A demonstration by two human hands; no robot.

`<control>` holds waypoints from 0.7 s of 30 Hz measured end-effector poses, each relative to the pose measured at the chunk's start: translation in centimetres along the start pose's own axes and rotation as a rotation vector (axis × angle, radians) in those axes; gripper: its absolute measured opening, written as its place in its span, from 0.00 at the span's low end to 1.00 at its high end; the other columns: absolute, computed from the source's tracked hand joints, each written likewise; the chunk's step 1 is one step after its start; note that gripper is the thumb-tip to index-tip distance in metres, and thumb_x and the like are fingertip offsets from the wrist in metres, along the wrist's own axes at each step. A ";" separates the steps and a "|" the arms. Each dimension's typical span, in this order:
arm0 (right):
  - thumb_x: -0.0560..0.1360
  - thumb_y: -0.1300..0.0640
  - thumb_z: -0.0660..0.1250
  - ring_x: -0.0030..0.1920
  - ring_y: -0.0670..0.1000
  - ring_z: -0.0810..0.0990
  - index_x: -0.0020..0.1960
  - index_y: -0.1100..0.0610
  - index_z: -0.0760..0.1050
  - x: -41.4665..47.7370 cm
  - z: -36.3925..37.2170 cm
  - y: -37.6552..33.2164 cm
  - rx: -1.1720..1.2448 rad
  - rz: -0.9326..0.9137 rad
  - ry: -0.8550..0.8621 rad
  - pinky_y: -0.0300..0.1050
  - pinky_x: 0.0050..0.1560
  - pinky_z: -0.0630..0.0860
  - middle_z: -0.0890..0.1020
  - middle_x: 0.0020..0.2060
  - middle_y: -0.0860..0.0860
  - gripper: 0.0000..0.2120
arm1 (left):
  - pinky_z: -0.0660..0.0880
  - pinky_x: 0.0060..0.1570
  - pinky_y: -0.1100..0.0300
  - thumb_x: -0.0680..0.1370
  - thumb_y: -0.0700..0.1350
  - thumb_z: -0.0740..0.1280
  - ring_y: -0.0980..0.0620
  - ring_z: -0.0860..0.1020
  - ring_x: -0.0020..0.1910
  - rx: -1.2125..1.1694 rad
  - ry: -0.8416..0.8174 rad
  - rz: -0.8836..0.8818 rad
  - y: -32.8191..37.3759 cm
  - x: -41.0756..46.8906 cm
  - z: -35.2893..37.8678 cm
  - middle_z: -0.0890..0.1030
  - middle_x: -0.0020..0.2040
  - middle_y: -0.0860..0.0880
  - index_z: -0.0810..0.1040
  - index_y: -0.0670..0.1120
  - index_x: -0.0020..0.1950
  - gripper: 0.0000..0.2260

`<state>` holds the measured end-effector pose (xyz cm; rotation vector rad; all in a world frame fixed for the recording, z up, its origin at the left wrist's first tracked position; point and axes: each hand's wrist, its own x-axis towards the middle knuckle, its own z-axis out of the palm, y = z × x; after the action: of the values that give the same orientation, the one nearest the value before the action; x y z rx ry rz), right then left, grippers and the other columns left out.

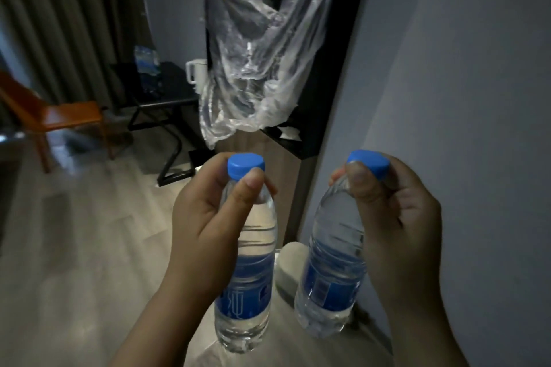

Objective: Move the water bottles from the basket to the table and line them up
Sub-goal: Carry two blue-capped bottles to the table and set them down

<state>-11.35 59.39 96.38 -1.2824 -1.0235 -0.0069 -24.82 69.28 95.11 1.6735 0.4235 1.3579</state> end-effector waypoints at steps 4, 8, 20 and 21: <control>0.73 0.42 0.63 0.44 0.43 0.82 0.51 0.54 0.79 3.1 3.9 2.6 0.074 -0.008 -0.087 0.33 0.45 0.75 0.84 0.42 0.43 0.17 | 0.76 0.41 0.55 0.75 0.53 0.62 0.48 0.80 0.38 0.096 0.086 0.001 -2.3 2.6 -2.0 0.82 0.39 0.47 0.78 0.48 0.46 0.11; 0.73 0.41 0.63 0.46 0.49 0.83 0.51 0.51 0.79 6.9 7.1 5.1 0.163 -0.011 -0.180 0.47 0.48 0.80 0.84 0.43 0.46 0.15 | 0.76 0.41 0.57 0.75 0.55 0.61 0.52 0.79 0.38 0.219 0.180 0.016 -4.4 5.9 -2.9 0.81 0.39 0.50 0.78 0.52 0.45 0.09; 0.73 0.43 0.65 0.43 0.52 0.83 0.51 0.56 0.79 18.3 15.6 12.0 0.356 -0.055 -0.347 0.54 0.47 0.80 0.84 0.40 0.50 0.17 | 0.76 0.39 0.63 0.75 0.55 0.61 0.53 0.79 0.37 0.332 0.312 0.036 -9.8 15.6 -3.9 0.81 0.38 0.51 0.77 0.51 0.45 0.10; 0.73 0.43 0.65 0.42 0.52 0.83 0.51 0.55 0.79 18.9 16.3 12.2 0.375 -0.052 -0.360 0.52 0.46 0.79 0.83 0.39 0.50 0.16 | 0.76 0.39 0.63 0.75 0.55 0.61 0.53 0.79 0.37 0.332 0.318 0.032 -10.1 16.2 -4.2 0.81 0.38 0.51 0.77 0.51 0.45 0.10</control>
<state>-4.02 86.17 97.54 -0.9300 -1.2940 0.3718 -20.48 88.27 96.44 1.7331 0.8474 1.6539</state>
